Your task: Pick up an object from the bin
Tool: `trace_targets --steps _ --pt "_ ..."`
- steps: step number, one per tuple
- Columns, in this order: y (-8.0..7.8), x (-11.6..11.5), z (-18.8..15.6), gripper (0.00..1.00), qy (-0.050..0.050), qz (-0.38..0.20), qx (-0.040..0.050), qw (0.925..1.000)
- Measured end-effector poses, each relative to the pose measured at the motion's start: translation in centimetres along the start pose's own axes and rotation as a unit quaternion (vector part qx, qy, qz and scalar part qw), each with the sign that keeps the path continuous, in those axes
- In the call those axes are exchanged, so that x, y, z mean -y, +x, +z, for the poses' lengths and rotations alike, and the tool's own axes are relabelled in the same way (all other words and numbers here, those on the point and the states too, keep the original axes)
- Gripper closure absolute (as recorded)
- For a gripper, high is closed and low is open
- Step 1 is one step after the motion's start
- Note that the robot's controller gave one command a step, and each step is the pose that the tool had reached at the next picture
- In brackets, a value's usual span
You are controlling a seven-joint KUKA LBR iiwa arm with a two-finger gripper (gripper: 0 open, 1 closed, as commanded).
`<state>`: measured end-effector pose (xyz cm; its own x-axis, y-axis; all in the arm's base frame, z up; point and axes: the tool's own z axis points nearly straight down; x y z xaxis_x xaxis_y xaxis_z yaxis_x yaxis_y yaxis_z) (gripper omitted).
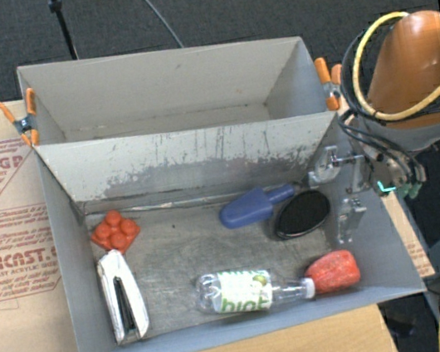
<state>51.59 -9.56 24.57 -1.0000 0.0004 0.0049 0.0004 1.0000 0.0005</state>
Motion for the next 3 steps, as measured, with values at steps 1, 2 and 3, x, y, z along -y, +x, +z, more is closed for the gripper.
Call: trace_targets --steps 1,2,3 --pt "-0.1 0.0 -0.3 0.00 0.001 -0.001 0.0034 1.0000" --pt "-1.6 -3.1 5.2 0.00 0.000 0.025 0.0069 0.9997" --pt "-2.5 -3.4 11.2 0.00 -0.001 0.068 0.0056 0.9977"
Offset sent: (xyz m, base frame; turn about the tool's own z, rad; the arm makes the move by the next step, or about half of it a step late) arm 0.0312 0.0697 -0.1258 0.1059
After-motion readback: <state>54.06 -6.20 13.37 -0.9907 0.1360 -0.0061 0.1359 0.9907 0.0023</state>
